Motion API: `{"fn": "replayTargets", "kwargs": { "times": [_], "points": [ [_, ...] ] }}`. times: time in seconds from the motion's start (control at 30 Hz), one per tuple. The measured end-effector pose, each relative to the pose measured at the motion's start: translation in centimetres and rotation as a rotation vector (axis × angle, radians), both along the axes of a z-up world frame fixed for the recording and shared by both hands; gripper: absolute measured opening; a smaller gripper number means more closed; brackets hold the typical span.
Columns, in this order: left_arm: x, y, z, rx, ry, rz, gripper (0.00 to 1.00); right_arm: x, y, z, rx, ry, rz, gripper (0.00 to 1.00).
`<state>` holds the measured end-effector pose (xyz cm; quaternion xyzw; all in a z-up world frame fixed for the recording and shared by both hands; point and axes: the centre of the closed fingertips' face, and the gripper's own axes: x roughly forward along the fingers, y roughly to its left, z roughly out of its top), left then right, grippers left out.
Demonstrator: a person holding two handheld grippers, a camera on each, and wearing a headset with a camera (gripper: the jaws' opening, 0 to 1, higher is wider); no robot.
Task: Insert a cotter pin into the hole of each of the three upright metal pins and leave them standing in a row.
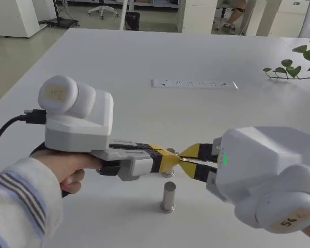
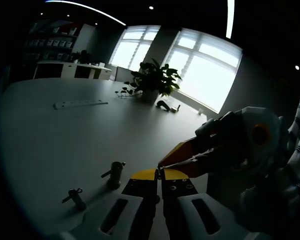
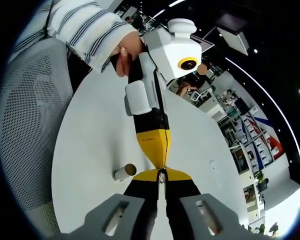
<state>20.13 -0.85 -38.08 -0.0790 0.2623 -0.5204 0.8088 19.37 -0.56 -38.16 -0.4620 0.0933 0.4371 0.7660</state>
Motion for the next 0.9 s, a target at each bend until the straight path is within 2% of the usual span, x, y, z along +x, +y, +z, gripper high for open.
{"fn": "replayTargets", "kwargs": {
  "times": [0.07, 0.1, 0.13, 0.23, 0.3, 0.33, 0.37, 0.4, 0.43, 0.47, 0.5, 0.57, 0.6, 0.63, 0.77, 0.8, 0.9],
  "points": [
    [0.1, 0.1, 0.1, 0.003, -0.019, 0.000, 0.00, 0.2, -0.1, 0.2, 0.021, 0.006, -0.013, 0.10],
    [0.1, 0.1, 0.2, -0.004, -0.020, -0.001, 0.00, 0.3, -0.2, 0.2, 0.030, 0.016, -0.021, 0.17],
    [0.1, 0.1, 0.3, -0.008, -0.022, 0.002, 0.00, 0.4, -0.3, 0.2, 0.027, 0.016, -0.023, 0.19],
    [0.2, 0.3, 0.4, 0.004, -0.054, 0.001, 0.00, 0.7, -0.8, 0.0, 0.021, 0.029, -0.041, 0.18],
    [0.2, 0.3, 0.8, 0.002, -0.080, -0.008, 0.00, 1.0, -1.3, -0.3, 0.033, 0.057, -0.069, 0.21],
    [0.2, 0.3, 1.0, 0.004, -0.113, -0.019, 0.00, 1.1, -1.5, -0.3, 0.043, 0.067, -0.075, 0.23],
    [0.2, 0.3, 1.2, 0.008, -0.133, -0.026, 0.00, 0.9, -1.5, -0.4, 0.064, 0.090, -0.070, 0.24],
    [0.2, 0.3, 1.3, 0.021, -0.178, -0.040, 0.00, 0.7, -1.2, -0.4, 0.113, 0.136, -0.070, 0.24],
    [0.2, 0.3, 1.4, 0.029, -0.192, -0.043, 0.00, 0.7, -1.1, -0.2, 0.155, 0.164, -0.077, 0.24],
    [0.0, 0.3, 1.4, 0.030, -0.192, -0.045, 0.00, 0.6, -1.0, 0.0, 0.192, 0.192, -0.077, 0.25],
    [0.0, 0.2, 1.6, 0.028, -0.212, -0.053, 0.00, 0.4, -1.0, 0.0, 0.225, 0.240, -0.073, 0.26],
    [-0.1, 0.2, 2.0, 0.023, -0.240, -0.064, 0.00, 0.2, -1.0, 0.2, 0.250, 0.278, -0.053, 0.24],
    [-0.2, 0.2, 2.1, 0.024, -0.251, -0.067, 0.00, 0.2, -1.1, 0.2, 0.246, 0.290, -0.052, 0.20],
    [-0.3, 0.1, 2.2, 0.026, -0.277, -0.082, 0.00, 0.4, -1.3, 0.3, 0.246, 0.287, -0.058, 0.17],
    [-0.9, -0.1, 2.3, 0.033, -0.309, -0.127, 0.00, 0.1, -1.0, 0.6, 0.295, 0.327, -0.046, 0.18],
    [-1.1, -0.1, 2.2, 0.051, -0.341, -0.152, 0.00, 0.0, -0.8, 0.6, 0.301, 0.337, -0.040, 0.17],
    [-1.6, -0.3, 2.1, 0.073, -0.366, -0.180, 0.00, -0.2, -0.7, 0.3, 0.299, 0.349, -0.037, 0.17]
  ]
}}
